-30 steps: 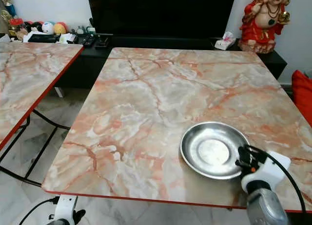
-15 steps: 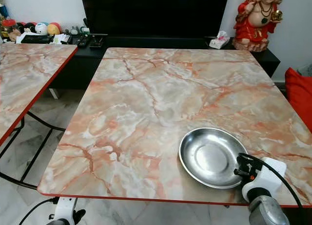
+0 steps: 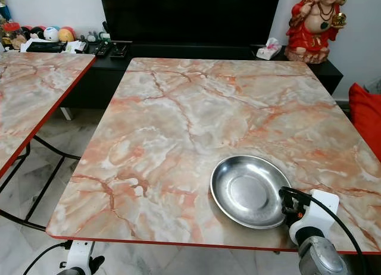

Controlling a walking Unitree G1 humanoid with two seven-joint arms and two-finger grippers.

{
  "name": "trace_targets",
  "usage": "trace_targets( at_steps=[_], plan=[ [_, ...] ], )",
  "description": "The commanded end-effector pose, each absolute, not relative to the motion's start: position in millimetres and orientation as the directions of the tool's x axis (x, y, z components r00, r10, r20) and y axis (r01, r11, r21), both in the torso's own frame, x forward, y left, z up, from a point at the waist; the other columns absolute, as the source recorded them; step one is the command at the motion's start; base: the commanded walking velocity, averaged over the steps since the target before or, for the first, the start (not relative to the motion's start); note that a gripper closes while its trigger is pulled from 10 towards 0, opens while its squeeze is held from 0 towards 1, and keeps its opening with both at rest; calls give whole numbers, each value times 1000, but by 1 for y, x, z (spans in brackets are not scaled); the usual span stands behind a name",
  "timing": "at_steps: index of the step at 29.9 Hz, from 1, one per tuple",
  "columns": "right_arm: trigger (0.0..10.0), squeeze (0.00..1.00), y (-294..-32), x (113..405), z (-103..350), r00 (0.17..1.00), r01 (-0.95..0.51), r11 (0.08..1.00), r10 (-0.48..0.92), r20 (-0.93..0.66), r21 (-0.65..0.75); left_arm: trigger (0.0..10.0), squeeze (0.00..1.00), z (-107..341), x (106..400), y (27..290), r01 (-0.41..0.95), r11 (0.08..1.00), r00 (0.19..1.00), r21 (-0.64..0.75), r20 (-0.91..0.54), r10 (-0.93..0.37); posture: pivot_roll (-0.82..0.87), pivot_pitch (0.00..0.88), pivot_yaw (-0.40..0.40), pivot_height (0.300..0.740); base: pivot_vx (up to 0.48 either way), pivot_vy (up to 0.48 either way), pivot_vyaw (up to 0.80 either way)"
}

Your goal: Setting the table

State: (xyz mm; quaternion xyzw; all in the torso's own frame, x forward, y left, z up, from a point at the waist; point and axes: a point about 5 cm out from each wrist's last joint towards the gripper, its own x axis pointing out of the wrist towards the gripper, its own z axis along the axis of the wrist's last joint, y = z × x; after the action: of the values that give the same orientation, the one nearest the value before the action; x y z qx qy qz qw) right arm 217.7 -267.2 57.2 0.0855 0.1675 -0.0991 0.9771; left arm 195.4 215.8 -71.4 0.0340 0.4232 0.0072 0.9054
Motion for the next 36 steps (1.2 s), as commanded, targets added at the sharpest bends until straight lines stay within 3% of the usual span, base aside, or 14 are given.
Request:
trace_targets(
  at_steps=[1, 2, 3, 10, 14, 19, 21, 24, 27, 29, 36],
  plan=[
    [10000, 984, -274, 217, 60, 919, 243, 964, -193, -342, 109, 10000, 0, -73, 193, 215, 17, 998, 631, 67, -775, 41, 27, 2, -19, 740, 0, 0, 0],
    [10000, 263, -275, 217, 61, 920, 248, 963, -201, -336, 102, 10000, 0, -73, 193, 215, 18, 998, 632, 67, -774, 41, 26, 2, -17, 740, 0, 0, 0],
    [10000, 0, -277, 217, 63, 922, 260, 961, -216, -321, 99, 10000, 0, -73, 194, 215, 18, 998, 632, 67, -774, 41, 26, 2, -17, 740, 0, 0, 0],
    [10000, 0, -285, 219, 77, 926, 329, 941, -305, -221, 80, 10000, 0, -72, 195, 215, 20, 998, 635, 68, -771, 39, 28, 1, -18, 740, 0, 0, 0],
    [10000, 0, -282, 225, 101, 946, 322, 930, -321, -37, 178, 10000, 0, -72, 195, 215, 18, 998, 635, 67, -771, 41, 25, 0, -15, 740, 0, 0, 0],
    [10000, 0, -272, 232, 108, 940, 319, 925, -337, 57, 205, 10000, 0, -72, 195, 216, 15, 997, 642, 80, -765, 52, 23, 0, -14, 740, 0, 0, 0],
    [10000, 0, -262, 240, 104, 939, 326, 938, -336, 74, 120, 10000, 0, -72, 195, 216, 11, 997, 644, 82, -763, 56, 19, 0, -10, 740, 0, 0, 0],
    [10000, 0, -250, 249, 100, 944, 308, 946, -317, 92, 100, 10000, 0, -72, 195, 216, 9, 996, 646, 87, -761, 60, 23, 0, -9, 740, 0, 0, 0],
    [10000, 0, -231, 262, 94, 965, 247, 967, -241, 103, -53, 10000, 0, -71, 195, 216, 4, 996, 648, 91, -759, 66, 32, 0, -12, 740, 0, 0, 0],
    [10000, 0, -222, 269, 94, 967, 228, 974, -225, 121, -11, 10000, 0, -71, 195, 216, -5, 996, 650, 92, -756, 73, 42, 0, -18, 740, 0, 0, 0],
    [10000, 0, -209, 280, 109, 965, 176, 983, -160, 208, -59, 10000, 0, -71, 195, 219, -31, 995, 654, 100, -750, 95, 42, 0, -25, 740, 0, 0, 0]
  ],
)
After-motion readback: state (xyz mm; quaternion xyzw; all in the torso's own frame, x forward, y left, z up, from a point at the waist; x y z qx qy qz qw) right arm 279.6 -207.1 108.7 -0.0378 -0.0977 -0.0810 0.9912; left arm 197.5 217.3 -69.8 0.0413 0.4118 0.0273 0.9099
